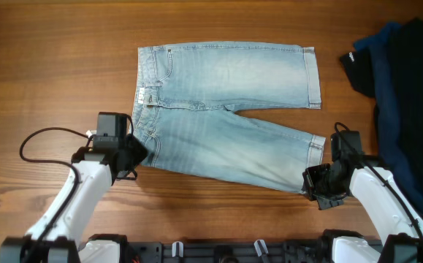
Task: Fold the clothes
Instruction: 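Grasp the near waistband corner with left gripper, near hem with right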
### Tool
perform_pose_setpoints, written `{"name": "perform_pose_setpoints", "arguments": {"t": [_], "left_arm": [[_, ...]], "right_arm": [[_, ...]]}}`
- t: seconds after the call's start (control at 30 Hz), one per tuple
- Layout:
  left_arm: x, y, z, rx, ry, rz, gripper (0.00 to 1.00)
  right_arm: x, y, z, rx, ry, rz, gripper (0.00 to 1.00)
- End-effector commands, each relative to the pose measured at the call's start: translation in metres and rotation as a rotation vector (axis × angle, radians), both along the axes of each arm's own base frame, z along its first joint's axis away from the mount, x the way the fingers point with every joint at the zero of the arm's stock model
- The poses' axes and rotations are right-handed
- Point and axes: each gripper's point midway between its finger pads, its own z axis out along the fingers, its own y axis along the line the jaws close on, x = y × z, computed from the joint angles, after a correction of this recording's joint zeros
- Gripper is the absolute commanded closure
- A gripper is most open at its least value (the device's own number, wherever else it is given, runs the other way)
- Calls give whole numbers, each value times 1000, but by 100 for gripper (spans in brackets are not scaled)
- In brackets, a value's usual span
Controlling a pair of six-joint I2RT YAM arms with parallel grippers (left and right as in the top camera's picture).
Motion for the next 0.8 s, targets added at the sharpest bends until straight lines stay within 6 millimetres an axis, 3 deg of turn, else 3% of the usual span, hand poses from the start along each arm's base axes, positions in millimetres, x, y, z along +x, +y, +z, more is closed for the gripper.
{"name": "perform_pose_setpoints", "arguments": {"t": [0.0, 0.27, 0.4, 0.5, 0.63, 0.77], "left_arm": [[-3, 8, -26, 30, 68, 56, 59], [-6, 11, -35, 31, 100, 75, 51], [-22, 40, -38, 53, 165, 182, 48], [-17, 54, -36, 49, 142, 236, 50], [-14, 40, -36, -30, 134, 213, 53], [4, 24, -31, -94, 56, 78, 45]], "right_arm": [[-5, -9, -5, -52, 10, 28, 96], [-5, -9, -5, -52, 10, 29, 96], [-5, -9, -5, -53, 9, 29, 94], [-5, -9, -5, -52, 9, 30, 94], [-5, -9, -5, -53, 9, 30, 93], [-5, -9, -5, -53, 9, 29, 92]]}}
